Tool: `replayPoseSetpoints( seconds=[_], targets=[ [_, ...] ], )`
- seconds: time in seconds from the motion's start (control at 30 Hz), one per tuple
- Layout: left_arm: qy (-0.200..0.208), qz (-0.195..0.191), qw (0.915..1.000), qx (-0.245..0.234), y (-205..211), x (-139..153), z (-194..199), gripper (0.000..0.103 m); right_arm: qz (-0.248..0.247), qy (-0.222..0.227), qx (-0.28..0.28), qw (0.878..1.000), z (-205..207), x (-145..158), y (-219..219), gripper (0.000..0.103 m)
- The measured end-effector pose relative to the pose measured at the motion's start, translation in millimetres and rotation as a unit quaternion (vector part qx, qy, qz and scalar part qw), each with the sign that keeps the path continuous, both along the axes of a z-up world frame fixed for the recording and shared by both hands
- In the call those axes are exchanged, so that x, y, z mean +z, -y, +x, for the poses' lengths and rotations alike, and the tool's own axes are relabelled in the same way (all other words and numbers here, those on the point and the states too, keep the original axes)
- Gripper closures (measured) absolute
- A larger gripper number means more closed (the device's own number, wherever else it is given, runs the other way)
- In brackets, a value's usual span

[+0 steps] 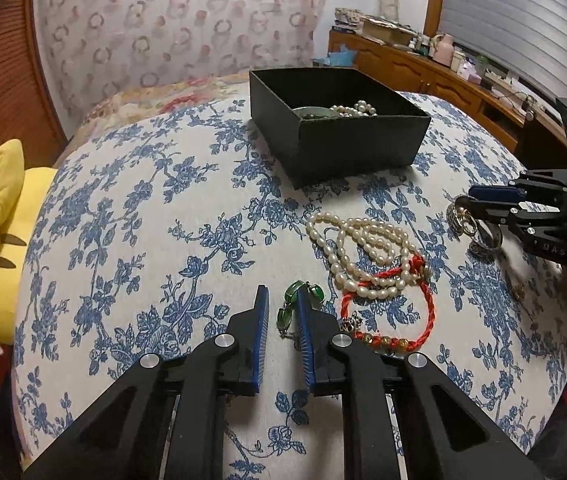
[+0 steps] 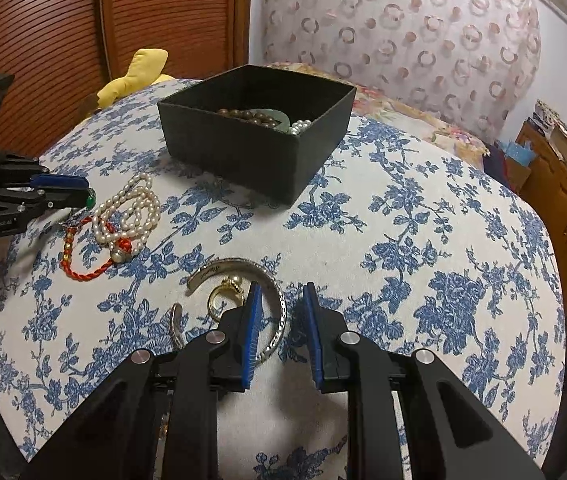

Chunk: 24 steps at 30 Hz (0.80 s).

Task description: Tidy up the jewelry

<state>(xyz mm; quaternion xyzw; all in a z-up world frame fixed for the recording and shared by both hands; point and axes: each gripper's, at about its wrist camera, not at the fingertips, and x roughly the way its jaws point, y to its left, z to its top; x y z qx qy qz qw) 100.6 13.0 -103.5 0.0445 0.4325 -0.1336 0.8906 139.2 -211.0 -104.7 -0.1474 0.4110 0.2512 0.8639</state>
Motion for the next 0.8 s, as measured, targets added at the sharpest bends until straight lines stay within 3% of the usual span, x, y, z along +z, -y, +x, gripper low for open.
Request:
replayPoseSetpoints(
  seconds=[0.07, 0.13, 0.2, 0.23, 0.8],
  targets=[
    [0.002, -0.001, 1.0, 0.0, 0, 0, 0, 0.09, 0.004, -0.003, 0.001, 1.0, 2, 0, 0, 0.08],
    [0.004, -0.001, 1.0, 0.0, 0, -1, 0, 0.097, 0.008, -0.006, 0.001, 1.0, 3, 0, 0, 0.082],
    [0.006, -0.005, 1.0, 0.0, -2, -1, 0, 0.097, 0.014, -0.009, 0.007, 1.0, 2, -1, 1, 0.094],
    [0.006, -0.008, 0.9999, 0.0, -3, -1, -1, 0.098, 0.01, -0.005, 0.008, 1.0, 1, -1, 0, 0.096],
    [0.06, -0.056, 0.9966, 0.009, -8, 45, -14, 0.098, 0.04, 0.05, -0.005, 0.998, -13, 35, 12, 0.097]
  ],
)
